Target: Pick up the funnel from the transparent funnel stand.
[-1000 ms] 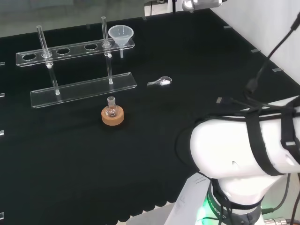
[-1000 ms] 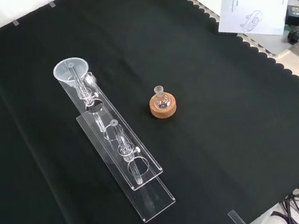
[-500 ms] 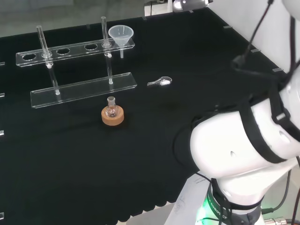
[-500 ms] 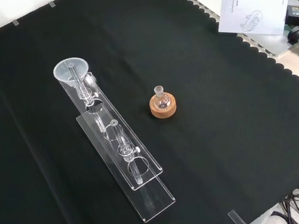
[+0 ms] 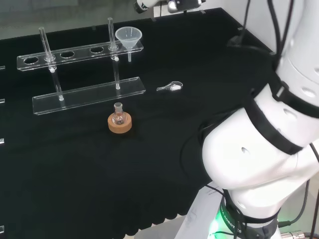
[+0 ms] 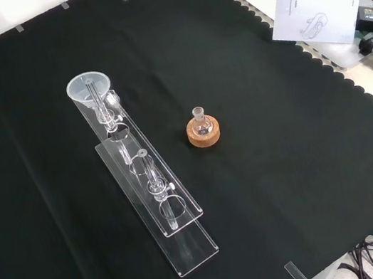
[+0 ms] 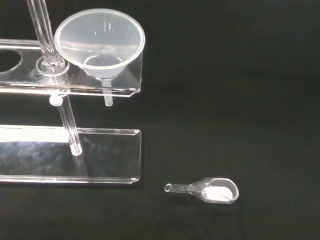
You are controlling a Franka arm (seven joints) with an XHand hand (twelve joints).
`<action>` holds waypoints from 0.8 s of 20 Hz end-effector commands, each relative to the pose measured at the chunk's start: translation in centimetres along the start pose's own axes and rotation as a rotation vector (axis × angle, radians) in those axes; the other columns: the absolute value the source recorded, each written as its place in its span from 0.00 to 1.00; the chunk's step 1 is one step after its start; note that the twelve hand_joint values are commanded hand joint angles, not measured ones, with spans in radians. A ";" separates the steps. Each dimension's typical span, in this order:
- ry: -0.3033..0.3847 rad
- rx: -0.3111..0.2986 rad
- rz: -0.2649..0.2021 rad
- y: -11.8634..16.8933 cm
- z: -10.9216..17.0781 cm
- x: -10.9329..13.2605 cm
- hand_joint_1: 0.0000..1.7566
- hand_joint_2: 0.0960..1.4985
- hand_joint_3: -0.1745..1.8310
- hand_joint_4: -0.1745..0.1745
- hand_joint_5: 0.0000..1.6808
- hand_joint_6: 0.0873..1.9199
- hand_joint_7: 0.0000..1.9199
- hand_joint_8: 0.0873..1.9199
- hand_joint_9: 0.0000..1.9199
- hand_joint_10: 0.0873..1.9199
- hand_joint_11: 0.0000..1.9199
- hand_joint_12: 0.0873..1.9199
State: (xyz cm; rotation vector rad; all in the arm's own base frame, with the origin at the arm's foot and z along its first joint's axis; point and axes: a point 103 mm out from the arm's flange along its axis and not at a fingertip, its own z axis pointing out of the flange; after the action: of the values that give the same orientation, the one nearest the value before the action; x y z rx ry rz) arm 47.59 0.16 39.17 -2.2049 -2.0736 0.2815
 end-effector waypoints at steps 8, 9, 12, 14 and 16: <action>-0.068 0.145 -0.086 7.8 4.2 2.7 0.31 0.49 0.22 0.57 0.09 0.00 0.00 0.17 0.04 0.37 0.05 0.77; -0.072 0.151 -0.090 8.1 4.4 2.8 0.31 0.49 0.22 0.57 0.09 0.00 0.00 0.17 0.04 0.38 0.05 0.78; -0.084 0.163 -0.104 8.6 4.9 3.1 0.32 0.48 0.22 0.57 0.09 0.00 0.00 0.16 0.03 0.38 0.05 0.78; -0.088 0.170 -0.108 8.8 5.3 3.2 0.32 0.47 0.22 0.57 0.08 0.00 0.00 0.15 0.03 0.39 0.06 0.78; -0.094 0.177 -0.112 8.9 5.7 3.4 0.32 0.47 0.22 0.57 0.08 0.00 0.00 0.15 0.03 0.39 0.06 0.78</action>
State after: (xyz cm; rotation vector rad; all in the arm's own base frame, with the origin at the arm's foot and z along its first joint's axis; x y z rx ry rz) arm 55.22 2.21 32.33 -2.0348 -2.1030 0.5030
